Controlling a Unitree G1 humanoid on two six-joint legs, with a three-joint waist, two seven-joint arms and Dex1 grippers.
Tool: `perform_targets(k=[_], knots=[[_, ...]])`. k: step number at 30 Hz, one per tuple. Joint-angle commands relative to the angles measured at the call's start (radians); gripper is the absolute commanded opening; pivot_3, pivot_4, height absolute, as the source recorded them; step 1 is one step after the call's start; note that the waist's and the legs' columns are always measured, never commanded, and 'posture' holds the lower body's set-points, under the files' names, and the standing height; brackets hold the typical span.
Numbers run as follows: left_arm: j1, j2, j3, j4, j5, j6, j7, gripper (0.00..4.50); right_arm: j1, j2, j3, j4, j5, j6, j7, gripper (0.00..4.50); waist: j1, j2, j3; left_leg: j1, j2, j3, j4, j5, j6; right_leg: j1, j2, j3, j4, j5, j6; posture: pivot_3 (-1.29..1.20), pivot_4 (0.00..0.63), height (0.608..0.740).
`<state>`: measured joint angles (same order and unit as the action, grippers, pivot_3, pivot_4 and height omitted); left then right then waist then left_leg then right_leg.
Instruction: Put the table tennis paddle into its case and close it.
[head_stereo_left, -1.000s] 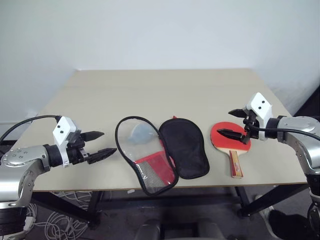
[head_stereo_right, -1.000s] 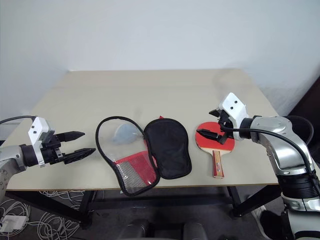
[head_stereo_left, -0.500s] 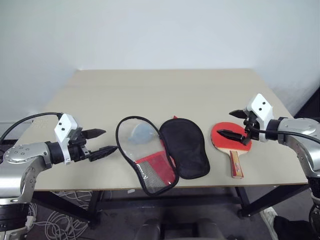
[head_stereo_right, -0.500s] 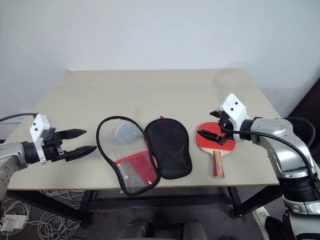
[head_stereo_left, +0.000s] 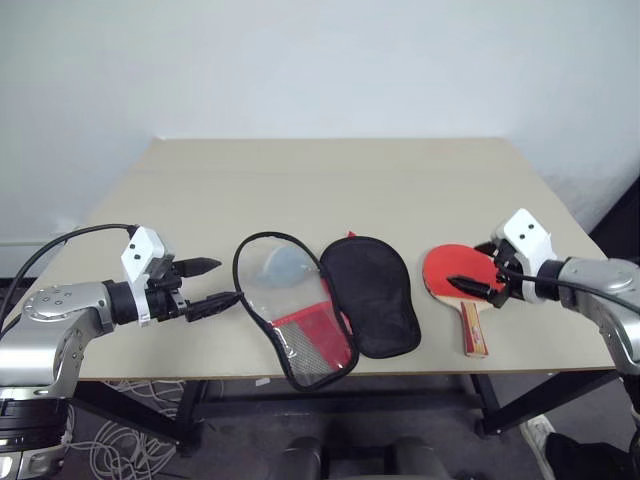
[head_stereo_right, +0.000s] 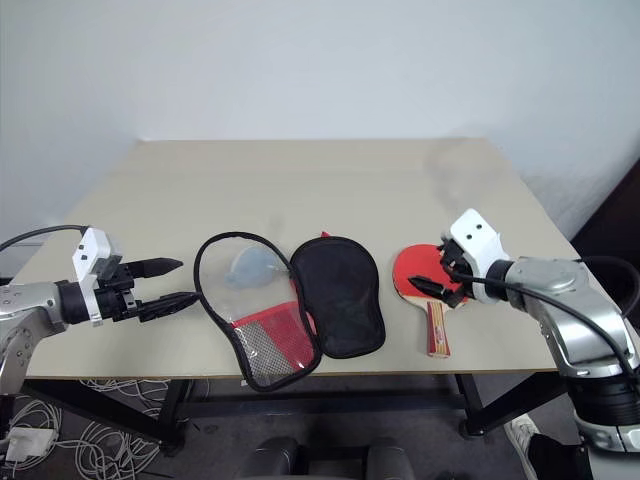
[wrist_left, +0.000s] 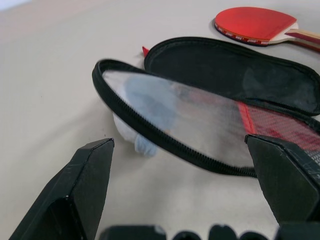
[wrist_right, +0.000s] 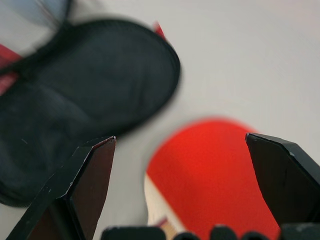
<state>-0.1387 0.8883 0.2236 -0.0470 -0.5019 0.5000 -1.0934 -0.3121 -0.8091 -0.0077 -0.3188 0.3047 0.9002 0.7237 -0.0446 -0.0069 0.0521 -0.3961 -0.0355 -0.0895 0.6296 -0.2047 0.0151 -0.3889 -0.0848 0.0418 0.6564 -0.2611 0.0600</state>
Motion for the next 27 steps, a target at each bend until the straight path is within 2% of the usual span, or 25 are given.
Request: perform_targets(k=[1, 6, 11, 20, 25, 27], knots=[[-0.049, 0.0, -0.014, 0.004, 0.006, -0.014, -0.008, 4.45, 0.016, 0.045, -0.015, -0.04, -0.04, 0.119, -0.135, 4.5, 0.0, -0.001, 0.0, 0.0, 0.0, 0.0, 0.0, 0.0, 0.0, 0.0, 0.0, 0.0, 0.0, 0.0, 0.0, 0.0, 0.0, 0.734], [-0.071, 0.006, -0.03, 0.025, 0.01, -0.021, -0.023, 4.45, 0.05, 0.16, -0.04, -0.082, -0.066, 0.331, -0.298, 4.5, -0.001, -0.001, 0.0, 0.0, -0.001, 0.0, 0.0, 0.0, 0.0, 0.0, 0.001, 0.0, 0.0, 0.001, -0.001, 0.0, 0.0, 0.734], [-0.075, 0.001, -0.039, 0.038, 0.019, -0.031, -0.032, 4.45, 0.098, 0.227, -0.047, -0.19, -0.064, 0.467, -0.365, 4.5, -0.001, -0.001, 0.0, 0.0, -0.001, 0.0, 0.0, 0.0, 0.0, 0.0, 0.001, 0.0, 0.001, 0.0, 0.0, 0.0, 0.0, 0.734], [-0.108, -0.013, -0.064, 0.067, 0.035, -0.05, -0.043, 4.45, 0.12, 0.329, -0.045, -0.24, -0.085, 0.577, -0.457, 4.5, -0.001, -0.001, 0.0, 0.0, -0.001, 0.0, 0.0, 0.0, 0.0, -0.001, 0.001, 0.0, 0.001, -0.001, 0.002, 0.0, 0.0, 0.734], [-0.115, -0.011, -0.069, 0.076, 0.035, -0.059, -0.043, 4.45, 0.078, 0.453, -0.142, -0.162, -0.12, 0.595, -0.531, 4.5, -0.002, -0.002, 0.0, 0.001, -0.001, 0.0, 0.0, 0.0, 0.0, -0.001, 0.001, 0.0, 0.001, -0.001, 0.002, 0.0, 0.0, 0.734], [-0.115, -0.013, -0.068, 0.075, 0.036, -0.06, -0.041, 4.5, 0.06, 0.488, -0.182, -0.13, -0.134, 0.597, -0.556, 3.89, -0.002, -0.002, 0.0, 0.001, -0.001, 0.0, 0.0, 0.0, 0.0, -0.001, 0.002, 0.0, 0.001, 0.0, 0.001, 0.0, 0.0, 0.734]])
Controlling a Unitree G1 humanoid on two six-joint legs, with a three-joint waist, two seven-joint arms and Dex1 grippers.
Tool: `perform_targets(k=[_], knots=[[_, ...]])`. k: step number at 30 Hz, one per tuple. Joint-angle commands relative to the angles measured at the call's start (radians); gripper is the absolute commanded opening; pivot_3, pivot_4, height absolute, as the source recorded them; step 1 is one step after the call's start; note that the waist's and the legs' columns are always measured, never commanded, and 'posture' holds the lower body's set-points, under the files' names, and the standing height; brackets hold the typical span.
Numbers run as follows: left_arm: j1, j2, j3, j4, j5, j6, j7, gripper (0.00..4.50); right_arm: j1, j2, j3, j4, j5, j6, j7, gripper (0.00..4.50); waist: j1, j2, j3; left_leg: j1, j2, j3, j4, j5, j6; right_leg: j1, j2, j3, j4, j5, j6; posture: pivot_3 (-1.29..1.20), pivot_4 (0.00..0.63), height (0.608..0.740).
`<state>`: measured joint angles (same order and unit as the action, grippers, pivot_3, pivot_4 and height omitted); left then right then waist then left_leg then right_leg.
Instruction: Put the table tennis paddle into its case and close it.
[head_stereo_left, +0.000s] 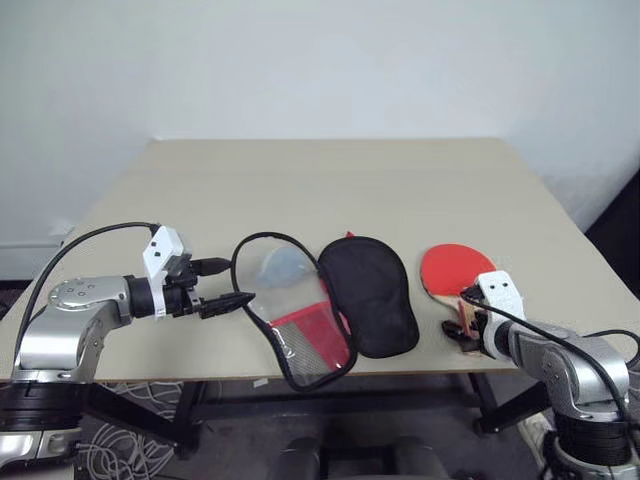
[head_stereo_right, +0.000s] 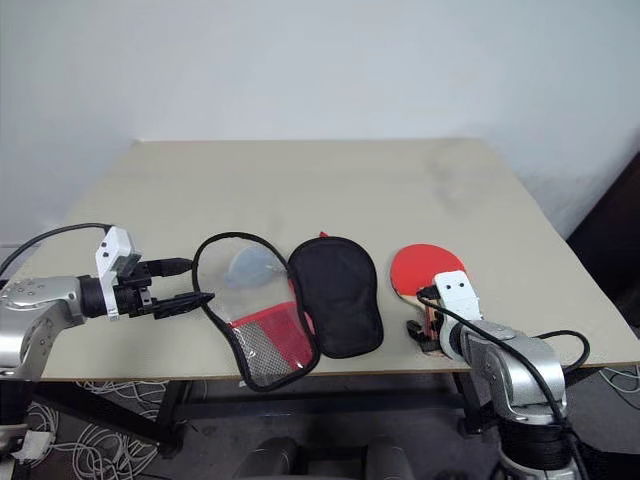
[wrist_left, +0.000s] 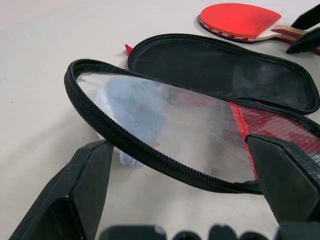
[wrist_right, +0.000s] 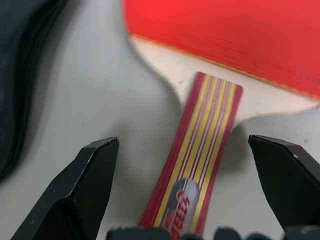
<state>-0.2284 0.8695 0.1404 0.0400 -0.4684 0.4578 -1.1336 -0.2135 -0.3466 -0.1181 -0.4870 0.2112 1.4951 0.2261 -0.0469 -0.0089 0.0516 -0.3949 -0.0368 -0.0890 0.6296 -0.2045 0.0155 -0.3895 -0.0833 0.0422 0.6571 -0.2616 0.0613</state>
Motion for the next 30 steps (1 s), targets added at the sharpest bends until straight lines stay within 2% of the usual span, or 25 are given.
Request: perform_targets(k=[1, 7, 8, 13, 21, 30], knots=[[-0.024, 0.005, 0.016, -0.012, 0.003, -0.019, 0.0, 4.5, -0.05, 0.043, -0.095, 0.055, -0.046, 0.006, -0.07, 3.62, 0.0, 0.0, 0.0, 0.0, 0.0, 0.0, 0.0, 0.0, 0.0, 0.0, 0.0, 0.0, 0.0, 0.0, 0.0, 0.0, 0.0, 0.734], [-0.019, 0.001, 0.021, -0.018, 0.004, -0.019, 0.006, 4.5, -0.118, 0.105, -0.202, 0.133, -0.089, 0.025, -0.141, 1.38, 0.001, 0.0, 0.0, 0.0, -0.001, 0.0, 0.0, 0.0, 0.0, 0.0, -0.001, 0.0, 0.0, 0.001, -0.001, 0.0, 0.0, 0.734], [-0.019, 0.0, 0.022, -0.018, 0.004, -0.02, 0.007, 4.5, -0.127, 0.111, -0.211, 0.14, -0.091, 0.026, -0.148, 1.17, 0.001, 0.0, 0.0, 0.0, -0.001, 0.0, 0.0, 0.0, 0.0, 0.0, -0.001, 0.0, 0.0, 0.001, -0.002, 0.0, 0.0, 0.734], [-0.014, -0.006, 0.023, -0.023, 0.003, -0.02, 0.016, 4.5, -0.191, 0.148, -0.238, 0.158, -0.077, -0.04, -0.164, 1.17, 0.001, 0.0, 0.0, 0.0, -0.002, 0.0, 0.0, 0.0, 0.0, 0.0, 0.0, 0.0, 0.0, 0.002, -0.002, 0.0, 0.0, 0.734], [-0.013, -0.014, 0.02, -0.023, 0.006, -0.022, 0.025, 4.5, -0.245, 0.165, -0.066, 0.006, 0.06, -0.061, -0.013, 1.17, -0.002, 0.003, 0.001, 0.0, 0.0, 0.001, -0.001, 0.0, 0.0, -0.001, 0.003, 0.002, 0.001, 0.002, -0.003, 0.0, 0.0, 0.734], [-0.007, -0.012, 0.023, -0.029, 0.006, -0.02, 0.027, 4.5, -0.235, 0.203, 0.047, -0.091, 0.127, 0.005, 0.007, 1.17, 0.001, 0.002, 0.001, 0.0, 0.0, -0.002, 0.0, 0.0, 0.0, -0.001, 0.0, 0.0, 0.001, 0.002, -0.003, 0.0, 0.0, 0.734]])
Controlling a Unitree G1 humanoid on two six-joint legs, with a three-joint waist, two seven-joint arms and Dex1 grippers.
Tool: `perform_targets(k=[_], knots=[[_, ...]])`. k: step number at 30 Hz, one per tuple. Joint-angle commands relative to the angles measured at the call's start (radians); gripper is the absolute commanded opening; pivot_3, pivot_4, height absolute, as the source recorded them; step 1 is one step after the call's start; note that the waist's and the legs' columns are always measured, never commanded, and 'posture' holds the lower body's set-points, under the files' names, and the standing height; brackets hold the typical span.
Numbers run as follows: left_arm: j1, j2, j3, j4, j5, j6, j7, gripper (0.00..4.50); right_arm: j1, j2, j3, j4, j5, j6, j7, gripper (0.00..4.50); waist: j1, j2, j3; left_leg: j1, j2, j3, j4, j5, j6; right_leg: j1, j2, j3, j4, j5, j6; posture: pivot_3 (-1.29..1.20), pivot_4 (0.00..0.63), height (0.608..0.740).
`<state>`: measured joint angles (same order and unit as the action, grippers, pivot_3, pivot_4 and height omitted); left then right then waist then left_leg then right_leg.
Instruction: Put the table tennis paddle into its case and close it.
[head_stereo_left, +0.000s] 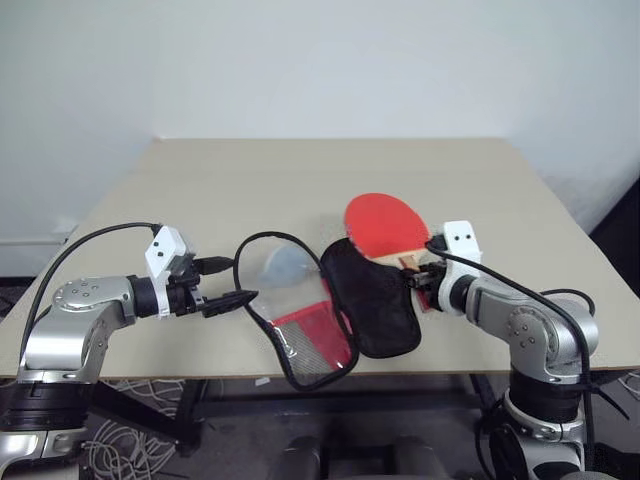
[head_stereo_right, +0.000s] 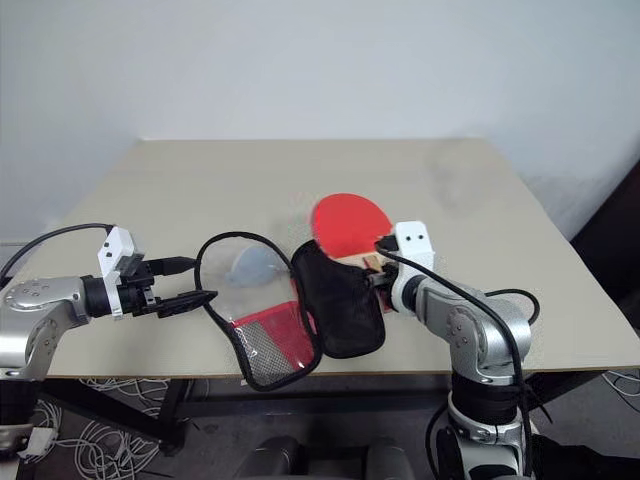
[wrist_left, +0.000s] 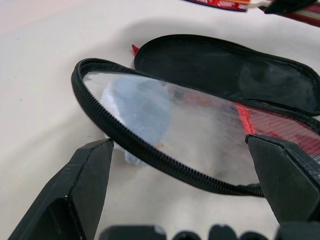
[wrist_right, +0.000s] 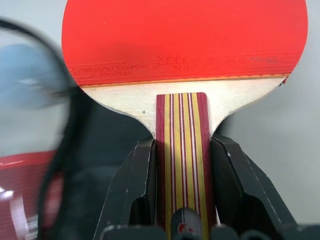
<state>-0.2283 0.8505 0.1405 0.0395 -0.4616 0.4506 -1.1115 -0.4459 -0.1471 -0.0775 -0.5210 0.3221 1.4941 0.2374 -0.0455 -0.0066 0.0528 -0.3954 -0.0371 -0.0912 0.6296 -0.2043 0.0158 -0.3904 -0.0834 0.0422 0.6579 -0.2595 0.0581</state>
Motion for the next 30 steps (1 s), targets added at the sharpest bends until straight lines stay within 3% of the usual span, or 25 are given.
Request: perform_targets(k=[1, 17, 30], knots=[[-0.006, 0.007, 0.024, -0.029, -0.001, -0.014, 0.005, 4.5, 0.003, 0.003, 0.019, -0.057, 0.017, 0.008, -0.005, 1.17, -0.001, 0.0, 0.0, 0.0, 0.0, 0.0, 0.0, 0.0, 0.0, 0.0, 0.0, 0.0, 0.0, 0.0, 0.0, 0.0, 0.0, 0.734], [0.018, 0.013, 0.036, -0.053, -0.008, -0.008, 0.014, 4.5, 0.009, 0.095, 0.072, 0.07, -0.032, 0.093, -0.104, 1.17, -0.002, 0.0, 0.0, 0.0, -0.002, 0.001, -0.001, 0.0, 0.0, -0.001, 0.001, 0.0, 0.0, 0.0, 0.0, 0.0, 0.0, 0.734], [0.037, 0.009, 0.042, -0.073, -0.015, -0.005, 0.026, 4.5, -0.094, 0.27, -0.056, 0.191, -0.134, 0.12, -0.243, 1.17, -0.001, 0.001, 0.0, 0.0, -0.002, 0.0, -0.001, 0.0, -0.001, -0.002, 0.001, 0.0, 0.0, 0.001, -0.001, 0.0, 0.0, 0.734]])
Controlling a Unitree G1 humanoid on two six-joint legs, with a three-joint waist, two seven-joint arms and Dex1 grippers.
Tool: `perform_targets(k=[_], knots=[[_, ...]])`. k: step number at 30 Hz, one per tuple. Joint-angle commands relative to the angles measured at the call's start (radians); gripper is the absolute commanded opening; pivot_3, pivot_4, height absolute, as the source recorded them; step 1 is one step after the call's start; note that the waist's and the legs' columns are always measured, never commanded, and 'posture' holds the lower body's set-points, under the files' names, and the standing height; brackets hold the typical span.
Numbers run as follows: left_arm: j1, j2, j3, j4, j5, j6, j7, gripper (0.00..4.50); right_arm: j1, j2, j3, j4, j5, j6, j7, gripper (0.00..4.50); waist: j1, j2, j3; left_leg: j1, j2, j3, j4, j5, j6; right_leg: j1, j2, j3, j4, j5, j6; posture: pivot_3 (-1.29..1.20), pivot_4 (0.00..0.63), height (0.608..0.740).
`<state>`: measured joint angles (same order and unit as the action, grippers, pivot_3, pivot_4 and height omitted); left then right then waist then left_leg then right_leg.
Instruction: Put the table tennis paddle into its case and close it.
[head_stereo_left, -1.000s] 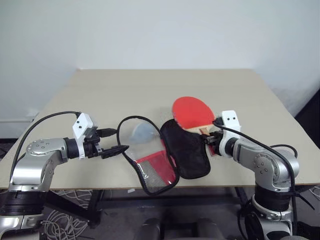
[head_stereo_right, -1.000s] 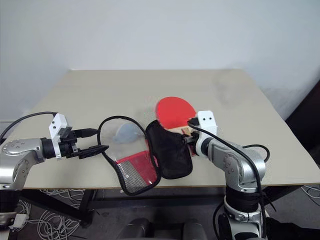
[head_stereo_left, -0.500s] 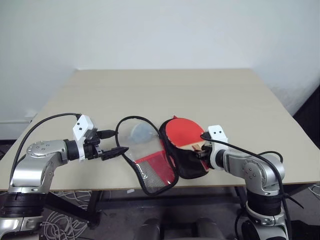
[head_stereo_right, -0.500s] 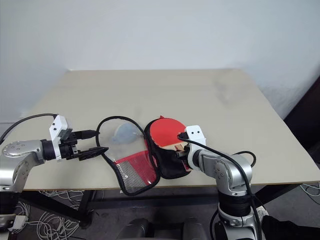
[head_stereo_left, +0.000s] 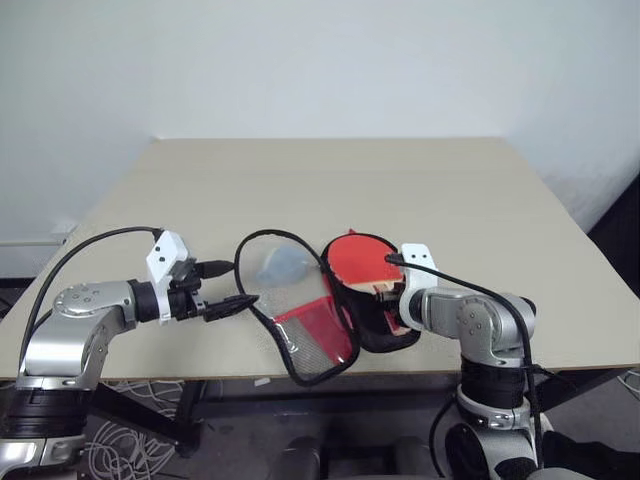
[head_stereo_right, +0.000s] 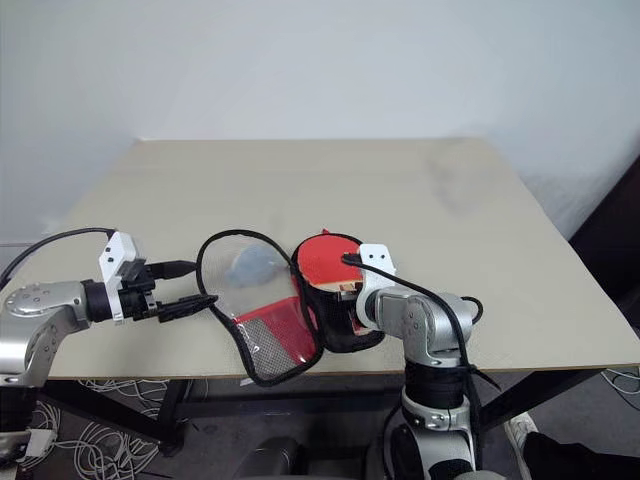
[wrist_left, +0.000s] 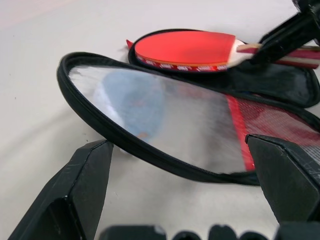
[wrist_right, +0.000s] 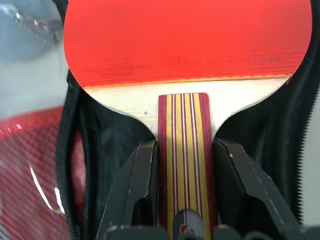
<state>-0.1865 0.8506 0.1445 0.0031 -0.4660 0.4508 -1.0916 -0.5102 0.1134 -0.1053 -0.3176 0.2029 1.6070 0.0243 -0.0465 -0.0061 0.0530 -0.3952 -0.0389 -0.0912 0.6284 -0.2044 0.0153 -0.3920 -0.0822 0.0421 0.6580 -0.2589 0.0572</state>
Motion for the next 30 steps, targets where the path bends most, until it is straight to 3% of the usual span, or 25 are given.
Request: perform_targets(k=[1, 7, 14, 17, 23, 30], knots=[[-0.002, 0.009, 0.038, -0.038, -0.011, -0.006, 0.007, 4.5, -0.031, 0.018, -0.034, -0.011, -0.016, 0.007, -0.036, 1.17, 0.0, 0.0, 0.0, 0.0, 0.0, 0.0, 0.0, 0.0, 0.0, 0.0, 0.0, 0.0, 0.0, 0.0, 0.0, 0.0, 0.0, 0.734], [0.006, 0.008, 0.041, -0.043, -0.013, -0.006, 0.011, 4.5, -0.038, 0.063, -0.053, -0.002, -0.003, 0.007, -0.055, 1.17, 0.0, 0.0, 0.0, 0.0, 0.0, 0.0, 0.0, 0.0, 0.0, 0.0, 0.0, 0.0, 0.0, 0.0, 0.0, 0.0, 0.0, 0.734], [0.005, 0.01, 0.044, -0.041, -0.016, -0.005, 0.013, 4.5, -0.043, 0.073, -0.064, 0.005, 0.027, 0.007, -0.052, 3.48, -0.001, 0.001, 0.0, 0.0, 0.0, 0.0, -0.001, 0.0, 0.0, -0.001, 0.0, 0.0, 0.0, 0.0, 0.0, 0.0, 0.0, 0.734], [0.004, 0.016, 0.049, -0.043, -0.019, -0.004, 0.009, 4.5, -0.06, 0.025, -0.039, -0.03, 0.122, 0.007, 0.029, 4.48, -0.001, 0.001, 0.001, 0.0, 0.0, 0.0, -0.001, 0.0, 0.0, -0.001, 0.0, 0.0, 0.0, 0.0, 0.0, 0.0, 0.0, 0.734], [0.03, 0.05, 0.09, -0.065, -0.063, 0.018, -0.034, 4.5, -0.128, -0.208, -0.034, -0.084, 0.259, 0.007, 0.186, 4.48, 0.0, 0.002, 0.002, 0.0, 0.001, 0.0, -0.001, 0.0, 0.0, 0.0, 0.0, 0.0, -0.001, 0.0, 0.001, 0.0, 0.0, 0.734], [0.097, 0.097, 0.166, -0.036, -0.153, 0.112, -0.128, 4.5, -0.157, -0.426, -0.036, 0.005, 0.276, -0.048, 0.295, 4.48, -0.001, 0.004, 0.003, 0.0, 0.002, 0.001, -0.001, 0.0, 0.0, 0.0, -0.001, -0.001, -0.001, -0.003, 0.004, 0.0, 0.0, 0.734]])
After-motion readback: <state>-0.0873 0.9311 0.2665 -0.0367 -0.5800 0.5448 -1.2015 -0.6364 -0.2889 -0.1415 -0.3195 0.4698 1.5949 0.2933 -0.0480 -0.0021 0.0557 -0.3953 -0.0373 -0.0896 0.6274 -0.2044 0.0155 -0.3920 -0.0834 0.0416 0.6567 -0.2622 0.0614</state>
